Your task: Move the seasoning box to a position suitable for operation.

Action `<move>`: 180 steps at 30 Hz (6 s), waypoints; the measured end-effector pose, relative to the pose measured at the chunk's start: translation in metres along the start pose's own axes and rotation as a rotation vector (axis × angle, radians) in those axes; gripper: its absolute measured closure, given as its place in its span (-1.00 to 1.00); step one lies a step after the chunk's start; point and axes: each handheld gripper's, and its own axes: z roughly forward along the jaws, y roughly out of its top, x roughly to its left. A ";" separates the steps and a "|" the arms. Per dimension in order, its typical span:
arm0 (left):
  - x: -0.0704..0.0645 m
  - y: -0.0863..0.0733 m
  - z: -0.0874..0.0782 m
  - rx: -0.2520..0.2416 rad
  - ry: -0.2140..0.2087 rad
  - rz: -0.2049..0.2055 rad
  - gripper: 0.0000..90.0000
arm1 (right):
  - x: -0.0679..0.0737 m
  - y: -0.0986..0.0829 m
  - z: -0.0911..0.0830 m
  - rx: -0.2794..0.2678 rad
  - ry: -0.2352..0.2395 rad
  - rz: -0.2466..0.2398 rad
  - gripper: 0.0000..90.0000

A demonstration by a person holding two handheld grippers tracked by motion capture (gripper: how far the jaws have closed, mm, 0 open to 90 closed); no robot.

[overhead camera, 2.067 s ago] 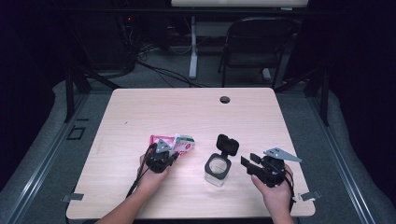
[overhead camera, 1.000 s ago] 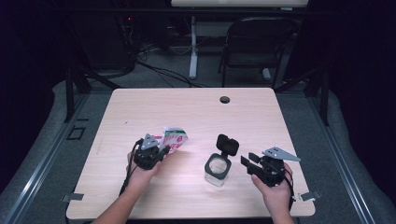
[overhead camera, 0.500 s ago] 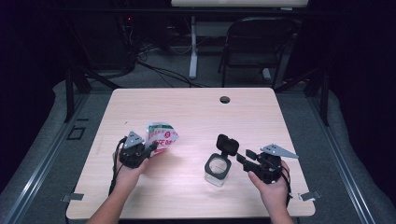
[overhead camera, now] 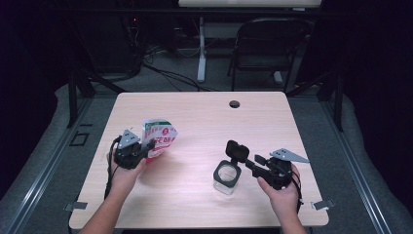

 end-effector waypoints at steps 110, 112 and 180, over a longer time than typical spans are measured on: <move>-0.077 -0.028 0.029 0.082 -0.404 0.018 1.00 | 0.034 0.018 -0.008 -0.055 0.105 -0.081 0.22; -0.080 -0.029 0.029 0.089 -0.407 0.018 1.00 | 0.039 0.017 -0.005 -0.041 0.121 -0.088 0.22; -0.089 -0.036 0.030 0.101 -0.453 -0.005 1.00 | 0.111 -0.003 0.065 0.245 0.295 -0.192 0.84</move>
